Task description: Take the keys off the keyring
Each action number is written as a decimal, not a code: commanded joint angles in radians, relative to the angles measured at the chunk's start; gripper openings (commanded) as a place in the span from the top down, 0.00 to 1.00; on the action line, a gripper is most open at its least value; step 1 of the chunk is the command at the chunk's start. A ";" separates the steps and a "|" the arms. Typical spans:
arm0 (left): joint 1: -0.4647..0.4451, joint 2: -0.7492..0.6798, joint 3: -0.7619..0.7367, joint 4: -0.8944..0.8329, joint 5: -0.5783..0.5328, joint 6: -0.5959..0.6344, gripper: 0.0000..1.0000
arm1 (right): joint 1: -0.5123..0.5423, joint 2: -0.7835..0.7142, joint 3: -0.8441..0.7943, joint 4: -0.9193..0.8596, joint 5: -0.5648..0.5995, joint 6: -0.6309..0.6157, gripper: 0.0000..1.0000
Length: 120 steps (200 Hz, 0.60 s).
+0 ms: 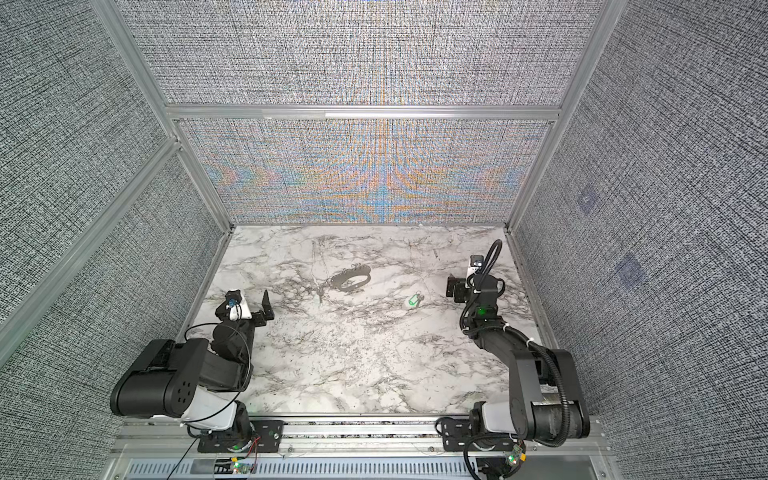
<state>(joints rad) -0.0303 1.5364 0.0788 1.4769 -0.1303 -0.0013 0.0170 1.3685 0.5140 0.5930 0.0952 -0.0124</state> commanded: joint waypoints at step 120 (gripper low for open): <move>0.001 0.007 0.055 -0.046 0.023 0.024 0.01 | -0.023 0.173 -0.245 0.525 -0.084 -0.021 0.01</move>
<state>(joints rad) -0.0303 1.5478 0.1143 1.4784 -0.1020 0.0254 -0.0051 1.5223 0.2363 1.0668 0.0025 -0.0410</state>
